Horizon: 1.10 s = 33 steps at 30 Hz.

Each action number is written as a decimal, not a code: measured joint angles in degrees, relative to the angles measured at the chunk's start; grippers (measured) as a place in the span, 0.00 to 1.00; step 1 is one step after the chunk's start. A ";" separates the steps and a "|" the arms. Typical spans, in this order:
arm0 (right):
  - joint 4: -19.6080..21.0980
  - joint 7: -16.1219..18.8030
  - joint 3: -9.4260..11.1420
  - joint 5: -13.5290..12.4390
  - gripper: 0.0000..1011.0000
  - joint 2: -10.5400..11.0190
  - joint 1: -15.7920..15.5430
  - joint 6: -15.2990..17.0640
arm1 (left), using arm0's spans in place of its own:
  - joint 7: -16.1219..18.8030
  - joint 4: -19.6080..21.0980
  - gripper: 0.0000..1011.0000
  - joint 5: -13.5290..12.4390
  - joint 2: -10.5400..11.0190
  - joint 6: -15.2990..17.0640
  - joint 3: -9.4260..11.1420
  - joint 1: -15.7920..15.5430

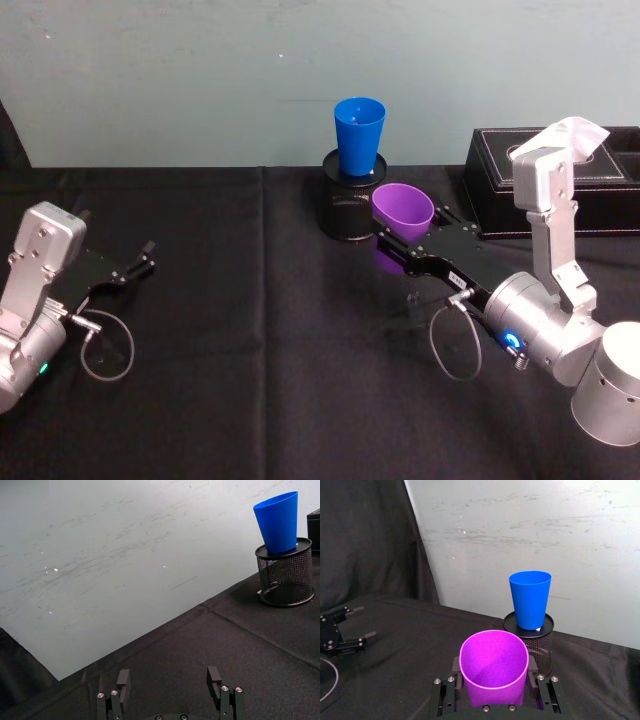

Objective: Pick up one cup with a gripper and tap it against the other cup.

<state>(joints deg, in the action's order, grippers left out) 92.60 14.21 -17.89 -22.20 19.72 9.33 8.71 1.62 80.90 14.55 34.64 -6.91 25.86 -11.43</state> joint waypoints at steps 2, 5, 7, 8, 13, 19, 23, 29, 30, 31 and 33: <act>0.00 0.00 0.00 0.00 0.72 0.00 0.00 0.00 | 0.00 0.00 0.99 0.00 0.00 0.00 0.00 0.00; 0.00 0.00 0.00 0.00 0.72 0.00 0.00 0.00 | 0.00 0.00 0.99 0.00 0.00 0.00 0.00 0.00; 0.00 0.00 0.00 0.00 0.72 0.00 0.00 0.00 | 0.00 0.00 0.99 0.00 0.00 0.00 0.00 0.00; 0.00 0.00 0.00 0.00 0.72 0.00 0.00 0.00 | 0.00 0.00 0.99 0.00 0.00 0.00 0.00 0.00; 0.00 0.00 0.00 0.00 0.72 0.00 0.00 0.00 | 0.00 0.00 0.99 0.00 0.00 0.00 0.00 0.00; 0.00 0.00 0.00 0.00 0.72 0.00 0.00 0.00 | 0.00 0.00 0.99 0.00 0.00 0.00 0.00 0.00; 0.00 0.00 0.00 0.00 0.72 0.00 0.00 0.00 | 0.00 0.00 0.99 0.00 0.00 0.00 0.00 0.00; 0.00 0.00 0.00 0.00 0.72 0.00 0.00 0.00 | 0.00 0.00 0.99 0.00 0.00 0.00 0.00 0.00; 0.00 0.00 0.00 0.00 0.72 0.00 0.00 0.00 | 0.00 0.00 0.99 0.00 0.00 0.00 0.00 0.00; 0.00 0.00 0.00 0.00 0.72 0.00 0.00 0.00 | 0.00 0.00 0.99 0.00 0.00 0.00 0.00 0.00; 0.00 0.00 0.00 0.00 0.72 0.00 0.00 0.00 | 0.00 0.00 0.99 0.00 0.00 0.00 0.00 0.00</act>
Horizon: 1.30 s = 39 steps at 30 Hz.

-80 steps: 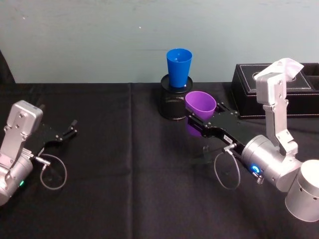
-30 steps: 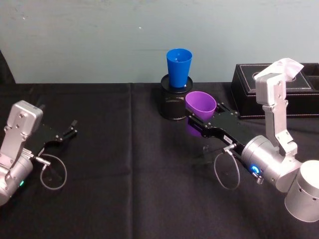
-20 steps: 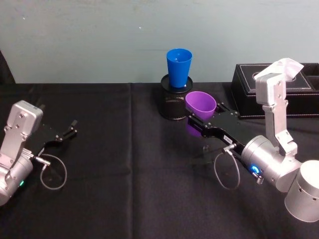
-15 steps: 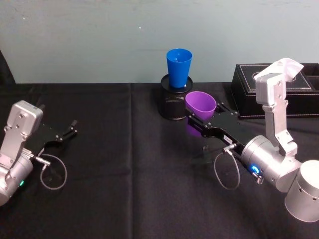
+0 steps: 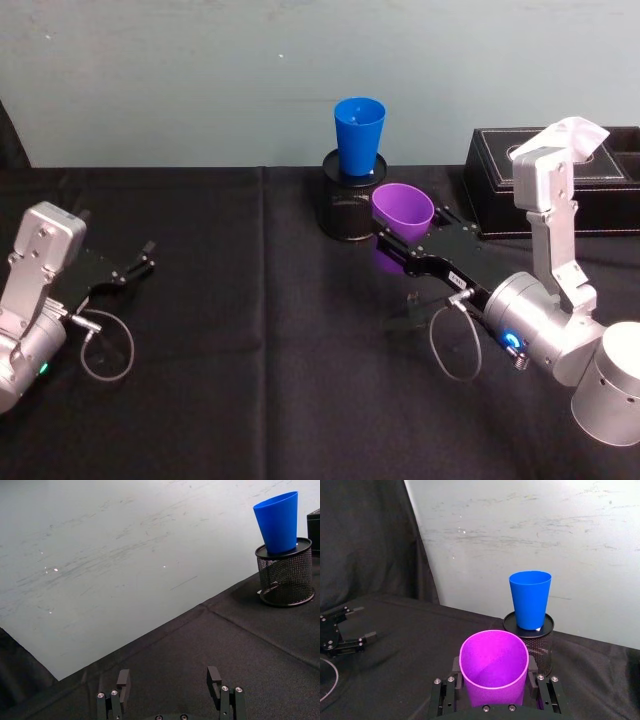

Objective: Pick up one cup with a gripper and tap it against the other cup.

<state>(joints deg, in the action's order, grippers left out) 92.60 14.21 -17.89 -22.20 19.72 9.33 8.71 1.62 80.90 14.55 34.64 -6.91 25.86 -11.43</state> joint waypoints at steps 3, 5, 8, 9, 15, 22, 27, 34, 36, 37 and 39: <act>0.00 0.00 0.00 0.00 0.72 0.00 0.00 0.00 | 0.00 0.00 0.99 0.00 0.00 0.00 0.00 0.00; 0.00 0.00 0.00 0.00 0.72 0.00 0.00 0.00 | 0.00 0.00 0.99 0.00 0.00 0.00 0.00 0.00; 0.00 0.00 0.00 0.00 0.72 0.00 0.01 0.00 | 0.00 0.00 0.99 0.00 0.00 0.00 0.00 0.00; 0.00 0.00 0.00 0.00 0.72 0.00 0.00 0.00 | 0.00 0.00 0.99 0.00 0.00 0.00 0.00 0.00; 0.00 0.00 0.00 0.00 0.72 0.00 0.00 0.00 | 0.00 0.00 0.99 0.00 0.00 0.00 0.00 0.00; 0.00 0.00 0.00 0.00 0.72 0.00 0.00 0.00 | 0.00 0.00 0.99 0.00 0.00 0.00 0.00 0.00; 0.00 0.00 0.00 0.00 0.72 0.00 0.00 0.00 | 0.00 0.00 0.99 0.00 0.00 0.00 0.00 0.00; 0.00 0.00 0.00 0.00 0.72 0.00 0.00 0.00 | 0.00 0.00 0.99 0.00 0.00 0.00 0.00 0.00; 0.00 0.00 0.00 0.00 0.72 0.00 0.00 0.00 | 0.00 0.00 0.99 0.00 0.00 0.00 0.00 0.00; 0.00 0.00 0.00 0.00 0.72 0.00 0.00 0.00 | 0.00 0.00 0.99 0.00 0.00 0.00 0.00 0.00; 0.00 0.00 0.00 0.00 0.72 0.00 0.00 0.00 | 0.00 0.00 0.99 0.00 0.00 0.00 0.00 0.00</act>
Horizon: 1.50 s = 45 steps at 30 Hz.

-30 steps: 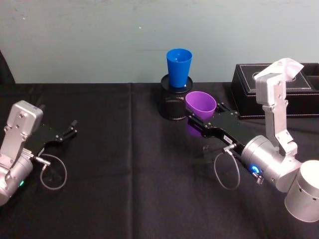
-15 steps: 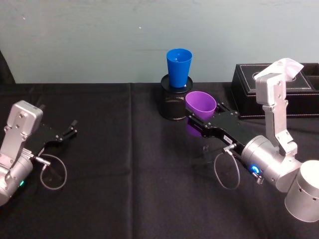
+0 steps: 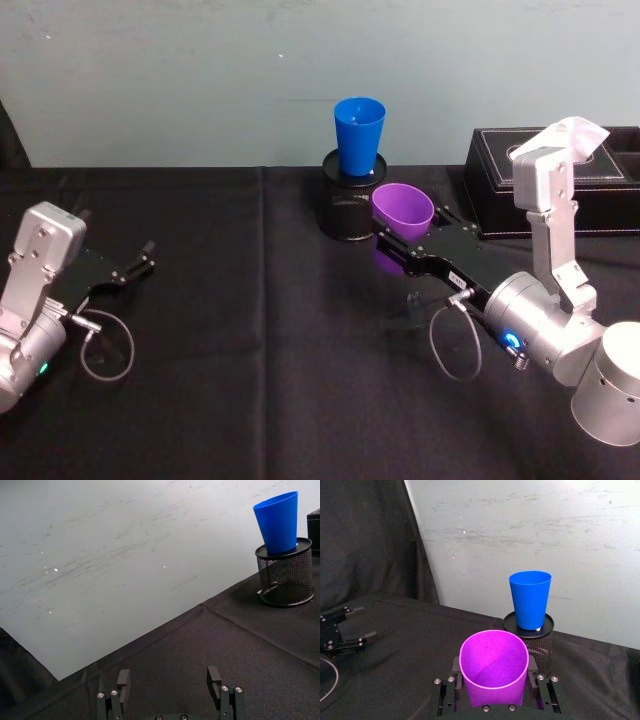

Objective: Pick up one cup with a gripper and tap it against the other cup.

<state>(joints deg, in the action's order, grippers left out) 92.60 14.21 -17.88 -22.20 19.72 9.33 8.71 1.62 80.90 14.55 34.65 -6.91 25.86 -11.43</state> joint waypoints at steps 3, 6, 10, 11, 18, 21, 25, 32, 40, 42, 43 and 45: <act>0.00 0.00 0.00 0.00 0.72 0.00 0.00 0.00 | 0.00 0.00 0.99 0.00 0.00 0.00 0.00 0.00; 0.00 0.00 0.00 0.00 0.72 0.00 0.00 0.00 | 0.00 0.00 0.99 0.00 0.00 0.00 0.00 0.00; 0.00 0.00 0.00 0.00 0.72 0.00 0.00 0.00 | 0.00 0.00 0.99 0.00 0.00 0.00 0.00 0.00; 0.00 0.00 0.00 0.00 0.72 0.00 0.00 0.00 | 0.00 0.00 0.99 0.00 0.00 0.00 0.00 0.00; 0.00 0.00 0.00 0.00 0.72 0.00 0.00 0.00 | 0.00 0.00 0.99 0.00 0.00 0.00 0.00 0.00; 0.00 0.00 0.00 0.00 0.72 0.00 0.00 0.00 | 0.00 0.00 0.99 0.00 0.00 0.00 0.00 0.00; 0.00 0.00 0.00 0.00 0.72 0.00 0.00 0.00 | 0.00 0.00 0.99 0.00 0.00 0.00 0.00 0.00; 0.00 0.00 0.00 0.00 0.72 0.00 0.00 0.00 | 0.00 0.00 0.99 0.00 0.00 0.00 0.00 0.00; 0.00 0.00 0.00 0.00 0.72 0.00 0.00 0.00 | 0.00 0.00 0.99 0.00 0.00 0.00 0.00 0.00; 0.00 0.00 0.00 0.00 0.72 0.00 0.00 0.00 | 0.00 0.00 0.99 0.00 0.00 0.00 0.00 0.00; 0.00 0.00 0.00 0.00 0.72 0.00 0.00 0.00 | 0.00 0.00 0.99 0.00 0.00 0.00 0.00 0.00; 0.00 0.00 0.00 0.00 0.72 0.00 0.00 0.00 | 0.00 0.00 0.99 0.00 0.00 0.00 0.00 0.00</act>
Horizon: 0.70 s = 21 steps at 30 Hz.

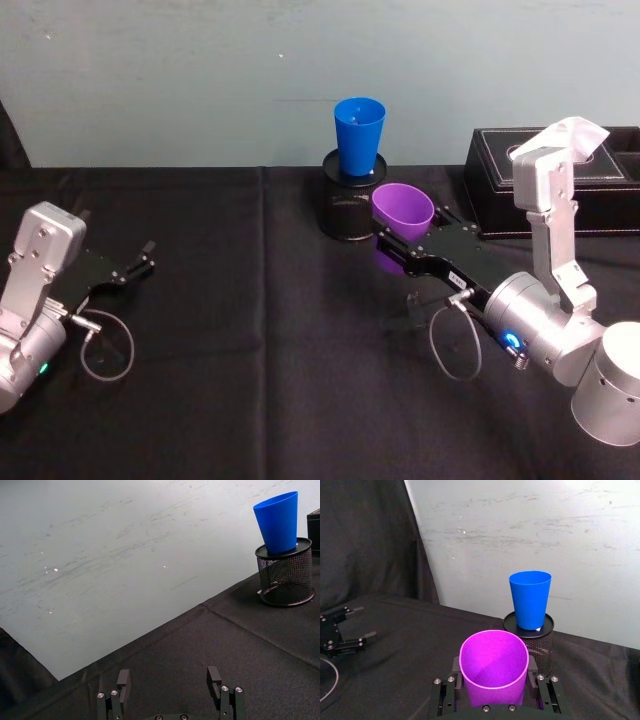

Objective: Pick up one cup with a gripper and tap it against the other cup.

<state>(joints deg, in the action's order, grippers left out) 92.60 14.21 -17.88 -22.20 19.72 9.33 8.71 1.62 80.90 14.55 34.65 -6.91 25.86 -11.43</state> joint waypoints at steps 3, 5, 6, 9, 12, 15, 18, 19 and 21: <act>0.00 0.00 0.00 0.00 0.72 0.00 0.00 0.00 | 0.00 0.00 0.99 0.00 0.00 0.00 0.00 0.00; 0.00 0.00 0.00 0.00 0.72 0.00 0.00 0.00 | 0.00 0.00 0.99 0.00 0.00 0.00 0.00 0.00; 0.00 0.00 0.00 0.00 0.72 0.00 0.00 0.00 | 0.00 0.00 0.99 0.00 0.00 0.00 0.00 0.00; 0.00 0.00 0.00 0.00 0.72 0.00 0.00 0.00 | 0.00 0.00 0.99 0.00 0.00 0.00 0.00 0.00; 0.00 0.00 0.00 0.00 0.72 0.00 0.00 0.00 | 0.00 0.00 0.99 0.00 0.00 0.00 0.00 0.00; 0.00 0.00 0.00 0.00 0.72 0.00 0.00 0.00 | 0.00 0.00 0.99 0.00 0.00 0.00 0.00 0.00; 0.00 0.00 0.00 0.00 0.72 0.00 0.00 0.00 | 0.00 0.00 0.99 0.00 0.00 0.00 0.00 0.00; 0.00 0.00 0.00 0.00 0.72 0.00 0.00 0.00 | 0.00 0.00 0.99 0.00 0.00 0.00 0.00 0.00; 0.00 0.00 0.00 0.00 0.72 0.00 0.00 0.00 | 0.00 0.00 0.99 0.00 0.00 0.00 0.00 0.00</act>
<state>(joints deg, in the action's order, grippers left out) 92.60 14.21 -17.88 -22.20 19.72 9.33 8.71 1.62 80.90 14.55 34.64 -6.90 25.86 -11.43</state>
